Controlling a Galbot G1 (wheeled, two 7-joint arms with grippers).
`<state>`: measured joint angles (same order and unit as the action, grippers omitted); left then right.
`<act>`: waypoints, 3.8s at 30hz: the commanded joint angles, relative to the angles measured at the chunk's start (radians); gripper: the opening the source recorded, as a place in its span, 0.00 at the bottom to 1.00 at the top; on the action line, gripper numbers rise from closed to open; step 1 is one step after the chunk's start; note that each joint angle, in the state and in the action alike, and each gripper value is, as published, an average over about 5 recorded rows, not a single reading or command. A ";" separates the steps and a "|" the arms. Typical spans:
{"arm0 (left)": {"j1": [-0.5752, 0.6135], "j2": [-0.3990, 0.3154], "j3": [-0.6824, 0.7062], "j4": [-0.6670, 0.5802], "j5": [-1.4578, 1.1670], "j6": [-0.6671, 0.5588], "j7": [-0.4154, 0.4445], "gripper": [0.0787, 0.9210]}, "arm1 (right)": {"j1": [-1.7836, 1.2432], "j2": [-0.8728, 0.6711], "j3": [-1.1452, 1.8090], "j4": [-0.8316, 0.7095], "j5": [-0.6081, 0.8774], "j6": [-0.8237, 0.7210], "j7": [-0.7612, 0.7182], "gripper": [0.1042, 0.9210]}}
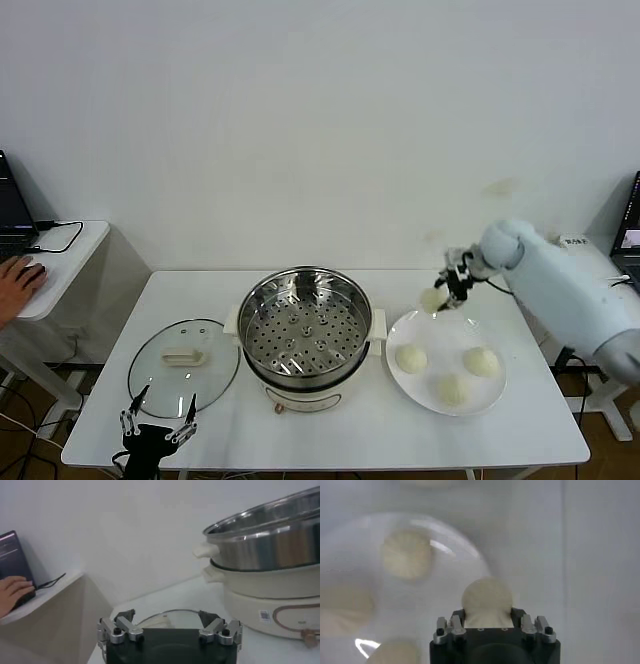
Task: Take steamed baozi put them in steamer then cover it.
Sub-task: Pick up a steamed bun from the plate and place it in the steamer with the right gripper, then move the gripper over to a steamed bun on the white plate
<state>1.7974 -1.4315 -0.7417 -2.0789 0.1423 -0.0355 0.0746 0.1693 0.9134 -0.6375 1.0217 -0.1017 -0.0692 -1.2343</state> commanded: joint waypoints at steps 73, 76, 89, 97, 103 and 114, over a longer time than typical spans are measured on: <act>0.059 -0.069 -0.001 -0.059 0.070 0.005 -0.016 0.88 | 0.099 0.604 -0.234 -0.213 -0.299 0.629 -0.033 0.73; 0.060 -0.069 0.000 -0.061 0.070 0.005 -0.016 0.88 | 0.111 0.584 -0.212 -0.189 -0.284 0.615 -0.036 0.83; 0.065 -0.050 0.010 -0.077 0.062 0.014 -0.006 0.88 | 0.232 0.214 -0.169 0.124 0.150 0.192 0.002 0.88; 0.063 -0.014 0.015 -0.071 0.039 0.032 0.001 0.88 | 0.220 -0.095 -0.140 0.328 0.271 -0.310 0.041 0.88; 0.059 -0.005 0.009 -0.076 0.023 0.063 0.004 0.88 | 0.135 -0.234 -0.100 0.394 0.254 -0.482 -0.043 0.88; 0.062 -0.026 0.015 -0.085 0.027 0.082 0.008 0.88 | -0.114 -0.222 -0.070 0.394 0.106 -0.505 -0.046 0.88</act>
<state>1.8585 -1.4613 -0.7270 -2.1630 0.1732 0.0383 0.0823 0.1652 0.7655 -0.7259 1.3676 0.0292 -0.4606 -1.2652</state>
